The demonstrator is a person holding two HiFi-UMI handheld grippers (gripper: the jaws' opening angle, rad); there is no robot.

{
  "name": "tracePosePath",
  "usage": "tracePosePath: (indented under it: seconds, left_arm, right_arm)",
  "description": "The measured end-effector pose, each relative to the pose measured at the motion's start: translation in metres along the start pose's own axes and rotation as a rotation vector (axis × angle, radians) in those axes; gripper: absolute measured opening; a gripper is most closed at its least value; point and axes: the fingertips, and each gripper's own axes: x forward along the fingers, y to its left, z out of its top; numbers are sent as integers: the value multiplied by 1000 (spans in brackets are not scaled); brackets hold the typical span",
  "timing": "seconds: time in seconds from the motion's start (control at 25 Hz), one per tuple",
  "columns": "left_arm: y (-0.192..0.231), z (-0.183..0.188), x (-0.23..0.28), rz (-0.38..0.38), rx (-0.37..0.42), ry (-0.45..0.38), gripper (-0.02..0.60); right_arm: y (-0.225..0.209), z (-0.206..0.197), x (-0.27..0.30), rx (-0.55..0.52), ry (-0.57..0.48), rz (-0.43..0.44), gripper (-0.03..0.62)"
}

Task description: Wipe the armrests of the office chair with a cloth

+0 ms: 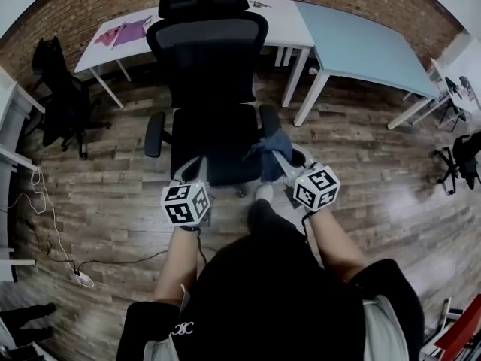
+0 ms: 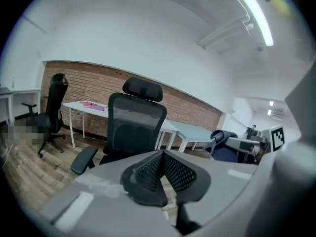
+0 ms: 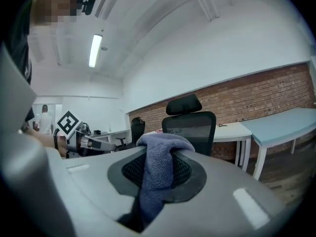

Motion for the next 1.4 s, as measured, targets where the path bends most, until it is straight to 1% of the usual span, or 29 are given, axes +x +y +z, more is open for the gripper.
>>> tracePosePath:
  seconds: [0.08, 0.2, 0.36, 0.52, 0.68, 0.84, 0.96, 1.16, 1.28, 1.4]
  left_arm:
    - [-2, -5, -17, 4, -19, -3, 6]
    - [-12, -13, -34, -5, -18, 7, 6]
    - [-29, -15, -52, -14, -8, -3, 6]
    - [-47, -20, -68, 2, -1, -7, 6]
    - [-88, -34, -85, -12, -2, -2, 6]
    - [-144, -66, -103, -26, 9, 16, 6]
    - [-177, -95, -123, 0, 5, 24, 6]
    - [-226, -139, -165, 68, -16, 18, 6]
    - [-251, -166, -199, 120, -37, 23, 6]
    - [-266, -185, -230, 167, -45, 34, 6]
  right_arm:
    - [20, 2, -14, 1, 12, 7, 64]
    - [41, 5, -34, 3, 11, 8, 64]
    - [51, 2, -52, -43, 25, -32, 66]
    - [58, 3, -78, -49, 17, -22, 66]
    - [60, 3, -122, -47, 7, -7, 66]
    - [62, -10, -181, -29, 7, 8, 66]
    - [64, -25, -227, -43, 18, 21, 66]
    - [66, -45, -295, -38, 15, 52, 66]
    - [74, -53, -325, -32, 18, 95, 66]
    - [86, -54, -346, -25, 5, 131, 66]
